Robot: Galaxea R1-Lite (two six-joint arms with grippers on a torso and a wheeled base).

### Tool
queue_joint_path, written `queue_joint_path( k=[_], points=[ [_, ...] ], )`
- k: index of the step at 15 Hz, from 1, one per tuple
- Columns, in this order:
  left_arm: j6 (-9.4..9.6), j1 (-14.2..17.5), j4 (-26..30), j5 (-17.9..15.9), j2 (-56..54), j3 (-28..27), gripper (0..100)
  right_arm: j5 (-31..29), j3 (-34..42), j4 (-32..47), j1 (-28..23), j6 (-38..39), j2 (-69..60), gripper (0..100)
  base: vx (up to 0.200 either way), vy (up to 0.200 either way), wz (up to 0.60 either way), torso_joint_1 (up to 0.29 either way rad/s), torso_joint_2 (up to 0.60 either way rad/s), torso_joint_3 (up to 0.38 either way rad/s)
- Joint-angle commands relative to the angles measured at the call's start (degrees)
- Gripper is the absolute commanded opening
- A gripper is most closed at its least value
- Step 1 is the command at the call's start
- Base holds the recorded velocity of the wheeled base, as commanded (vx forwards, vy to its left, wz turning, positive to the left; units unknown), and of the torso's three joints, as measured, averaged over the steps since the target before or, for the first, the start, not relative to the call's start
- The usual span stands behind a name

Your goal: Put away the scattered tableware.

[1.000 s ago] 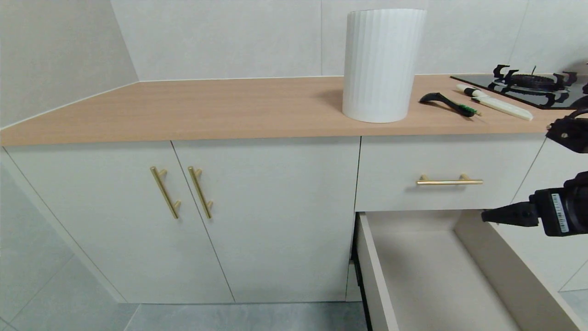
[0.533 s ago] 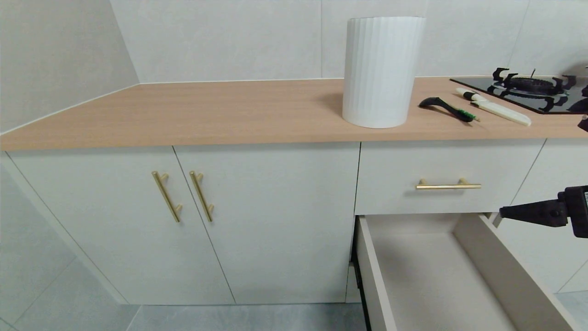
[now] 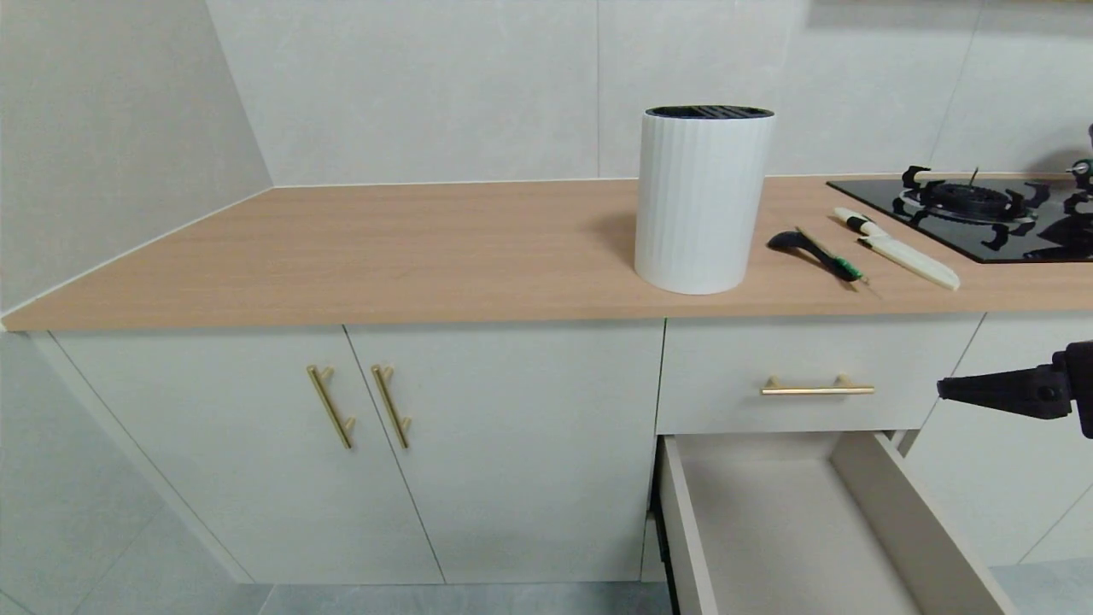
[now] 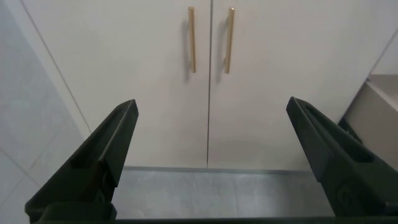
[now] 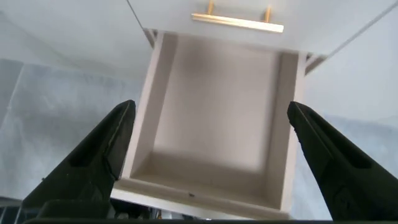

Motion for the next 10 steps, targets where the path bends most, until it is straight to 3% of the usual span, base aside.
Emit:
queue_joint_path(
  k=[1,4,10],
  points=[
    [0.01,0.04,0.02,0.03,0.00,0.01,100,0.07,-4.13,-4.68,-4.11,-5.08,4.39,100,0.000,0.000,0.00,0.027,-0.12,-0.085],
    [0.01,0.04,0.02,0.03,0.00,0.01,100,-0.02,-14.50,-5.20,-8.68,-5.52,13.62,100,0.000,0.000,0.00,0.009,-0.02,-0.017],
    [0.01,0.04,0.02,0.03,0.00,0.01,100,0.07,-34.54,0.16,-12.28,-2.27,37.26,100,0.000,0.000,0.00,0.000,0.00,0.000]
  ],
)
